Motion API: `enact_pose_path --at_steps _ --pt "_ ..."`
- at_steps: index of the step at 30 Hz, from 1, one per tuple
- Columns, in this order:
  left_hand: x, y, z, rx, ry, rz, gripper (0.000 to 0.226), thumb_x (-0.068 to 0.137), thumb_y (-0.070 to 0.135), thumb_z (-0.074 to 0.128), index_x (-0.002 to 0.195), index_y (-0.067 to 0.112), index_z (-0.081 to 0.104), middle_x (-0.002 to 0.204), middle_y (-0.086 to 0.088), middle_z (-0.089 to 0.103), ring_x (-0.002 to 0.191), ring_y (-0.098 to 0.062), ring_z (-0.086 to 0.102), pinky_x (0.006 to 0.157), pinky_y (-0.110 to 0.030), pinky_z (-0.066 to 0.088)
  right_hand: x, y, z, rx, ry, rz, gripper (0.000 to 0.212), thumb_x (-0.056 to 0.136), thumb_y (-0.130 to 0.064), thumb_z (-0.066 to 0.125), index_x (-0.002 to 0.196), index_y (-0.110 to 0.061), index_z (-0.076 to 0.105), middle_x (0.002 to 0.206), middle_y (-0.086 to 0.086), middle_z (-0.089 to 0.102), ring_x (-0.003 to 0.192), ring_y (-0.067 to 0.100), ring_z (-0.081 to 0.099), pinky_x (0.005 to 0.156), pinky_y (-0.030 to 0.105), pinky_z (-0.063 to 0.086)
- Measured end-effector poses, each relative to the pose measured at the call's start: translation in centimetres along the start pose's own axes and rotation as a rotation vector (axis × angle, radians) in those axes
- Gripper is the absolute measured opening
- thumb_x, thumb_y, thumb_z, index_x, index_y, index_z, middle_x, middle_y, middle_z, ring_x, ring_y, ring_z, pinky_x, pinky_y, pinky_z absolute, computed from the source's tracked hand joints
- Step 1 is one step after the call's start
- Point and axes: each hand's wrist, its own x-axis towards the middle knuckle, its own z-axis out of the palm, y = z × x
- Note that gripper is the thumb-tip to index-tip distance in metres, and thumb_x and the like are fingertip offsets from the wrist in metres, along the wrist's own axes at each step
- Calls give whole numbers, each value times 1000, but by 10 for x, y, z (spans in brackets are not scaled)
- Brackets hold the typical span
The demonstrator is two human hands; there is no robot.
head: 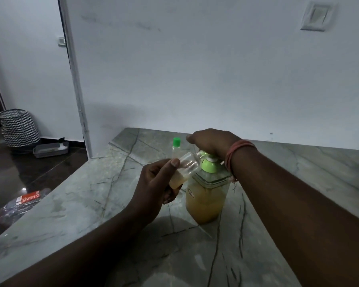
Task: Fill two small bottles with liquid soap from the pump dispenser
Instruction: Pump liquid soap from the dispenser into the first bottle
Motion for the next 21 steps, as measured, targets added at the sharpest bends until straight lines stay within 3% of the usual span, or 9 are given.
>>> enact_pose_path --at_steps 4,6,8,10,11,13,17,21 --pt "-3 0 -1 12 2 6 50 95 47 61 111 2 77 57 -19 49 39 -11 39 41 -20 33 4 -5 1 -87 -28 31 36 96 -42 42 118 -17 56 124 10 56 83 21 49 70 30 36" --pt "-2 -1 -3 21 -15 9 48 97 46 60 112 4 78 57 -23 48 39 -11 38 41 -20 32 5 -3 1 -95 -12 19 39 94 -45 46 116 -16 60 116 8 60 79 19 51 62 29 37" --pt "0 -3 -4 19 -15 9 51 98 46 60 112 -1 75 56 -14 52 40 -10 40 41 -20 33 6 1 3 41 71 11 41 92 -47 45 102 -14 66 104 6 65 70 18 55 55 26 35" --pt "-1 -3 -4 14 -2 2 56 97 47 61 111 -7 71 55 -6 53 40 -10 41 40 -20 34 5 4 6 76 103 -20 44 95 -43 36 103 -13 66 114 11 63 82 22 56 64 28 34" --pt "-1 -3 -3 13 3 -3 57 96 48 61 110 -6 72 54 -6 53 40 -11 40 41 -21 34 3 4 6 51 80 -30 42 97 -40 34 107 -13 64 120 11 61 88 23 54 68 29 32" --pt "-1 -2 -2 9 -4 -13 54 96 49 61 110 -1 74 53 -8 50 39 -11 39 41 -21 33 1 2 5 18 46 -9 37 98 -37 35 112 -14 61 122 11 59 82 20 53 69 30 33" --pt "-2 2 0 11 11 -16 53 94 51 61 111 3 76 56 -9 52 40 -10 39 40 -20 33 -1 -6 -1 -69 -6 33 30 95 -41 45 107 -17 58 99 6 60 61 14 48 51 26 33" --pt "-1 1 -2 27 -1 -3 47 97 48 59 111 8 79 57 -18 48 40 -12 38 41 -20 32 0 -10 -5 -124 -92 -21 34 96 -40 48 116 -14 56 103 10 59 68 18 51 55 26 38"
